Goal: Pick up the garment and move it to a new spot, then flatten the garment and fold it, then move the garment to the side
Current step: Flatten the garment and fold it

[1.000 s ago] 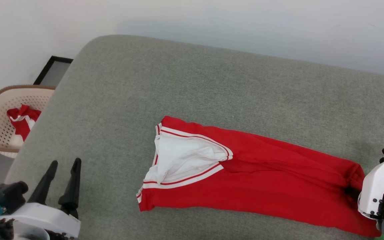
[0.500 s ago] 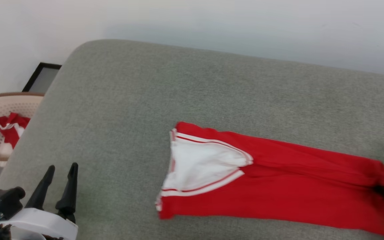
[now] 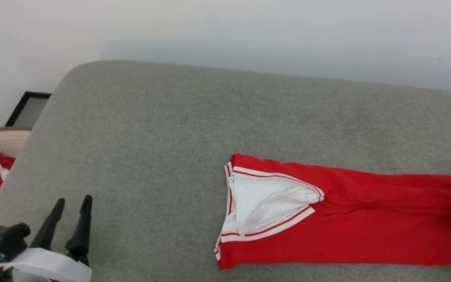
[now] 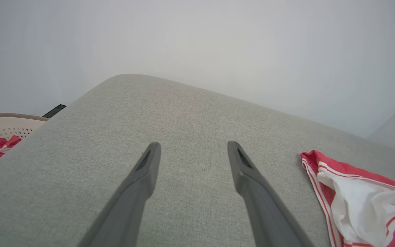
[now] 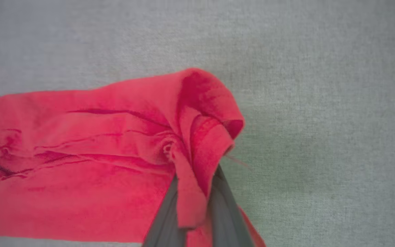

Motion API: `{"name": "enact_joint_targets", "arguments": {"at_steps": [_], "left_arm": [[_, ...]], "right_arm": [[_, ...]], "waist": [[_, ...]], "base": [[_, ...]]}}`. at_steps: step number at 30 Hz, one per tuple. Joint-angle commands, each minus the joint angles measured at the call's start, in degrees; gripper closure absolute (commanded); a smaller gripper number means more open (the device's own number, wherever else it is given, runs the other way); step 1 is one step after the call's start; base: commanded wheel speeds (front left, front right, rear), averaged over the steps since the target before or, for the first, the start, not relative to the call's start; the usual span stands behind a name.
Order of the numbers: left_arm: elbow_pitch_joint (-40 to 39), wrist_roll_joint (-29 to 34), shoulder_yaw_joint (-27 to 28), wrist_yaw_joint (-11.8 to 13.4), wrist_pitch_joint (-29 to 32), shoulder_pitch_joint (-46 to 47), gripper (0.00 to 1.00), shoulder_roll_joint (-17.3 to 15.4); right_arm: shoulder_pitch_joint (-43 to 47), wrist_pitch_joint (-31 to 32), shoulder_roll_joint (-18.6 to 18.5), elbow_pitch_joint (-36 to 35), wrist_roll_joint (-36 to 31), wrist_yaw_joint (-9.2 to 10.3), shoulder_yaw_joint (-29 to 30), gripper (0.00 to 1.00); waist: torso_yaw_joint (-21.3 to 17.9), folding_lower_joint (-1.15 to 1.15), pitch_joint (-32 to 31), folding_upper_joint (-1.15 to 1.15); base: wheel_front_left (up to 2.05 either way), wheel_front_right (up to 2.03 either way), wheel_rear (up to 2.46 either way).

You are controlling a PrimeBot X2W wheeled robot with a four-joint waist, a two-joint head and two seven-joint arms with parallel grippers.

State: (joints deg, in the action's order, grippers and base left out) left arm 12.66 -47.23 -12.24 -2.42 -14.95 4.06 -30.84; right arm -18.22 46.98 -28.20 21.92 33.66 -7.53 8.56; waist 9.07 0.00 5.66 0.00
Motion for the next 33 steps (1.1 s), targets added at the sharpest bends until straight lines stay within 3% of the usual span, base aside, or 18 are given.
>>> {"name": "enact_joint_targets", "arguments": {"at_steps": [1, 5, 14, 22, 32, 33], "left_arm": [[-0.06, 0.15, -0.05, 0.06, -0.05, -0.67, 0.0, -0.04], [-0.08, 0.44, -0.69, 0.17, 0.37, -0.73, 0.0, -0.15], [-0.13, 1.28, -2.8, -0.19, 1.65, 1.08, 0.0, 0.49], [0.93, 2.29, -5.94, -1.68, 3.48, 5.2, 0.0, 1.72], [3.7, 3.03, -8.9, -3.19, 3.88, 9.23, 0.0, 3.07], [3.92, 2.97, -9.03, -3.28, 3.91, 9.42, 0.0, 3.16]], "right_arm": [[0.54, 0.21, 0.65, -1.01, 0.86, 0.09, -0.47, 1.0], [1.59, 1.12, 2.49, -6.22, 3.66, 0.09, -2.82, 1.0], [-0.63, 2.87, 10.63, -14.2, 6.2, 0.09, -11.23, 1.0], [-5.09, -0.08, 16.7, -9.32, 6.67, 0.09, -19.91, 1.0], [-9.96, -7.04, 20.02, 3.23, 5.14, 0.09, -28.17, 1.0], [-10.39, -7.92, 20.19, 4.39, 5.13, 0.09, -28.68, 0.92]], "waist": [[-0.48, 0.0, -0.62, 0.0], [-0.57, 0.0, -1.73, 0.0], [1.83, 0.0, -3.64, 0.0], [7.21, 0.0, -4.31, 0.0], [11.73, 0.0, -4.36, 0.0], [11.85, 0.0, -4.36, 0.0]], "base": [[0.0, 0.0, 0.0], [0.0, 0.0, 0.0], [0.0, 0.0, 0.0], [0.0, 0.0, 0.0], [0.0, 0.0, 0.0], [0.0, 0.0, 0.0]]}}
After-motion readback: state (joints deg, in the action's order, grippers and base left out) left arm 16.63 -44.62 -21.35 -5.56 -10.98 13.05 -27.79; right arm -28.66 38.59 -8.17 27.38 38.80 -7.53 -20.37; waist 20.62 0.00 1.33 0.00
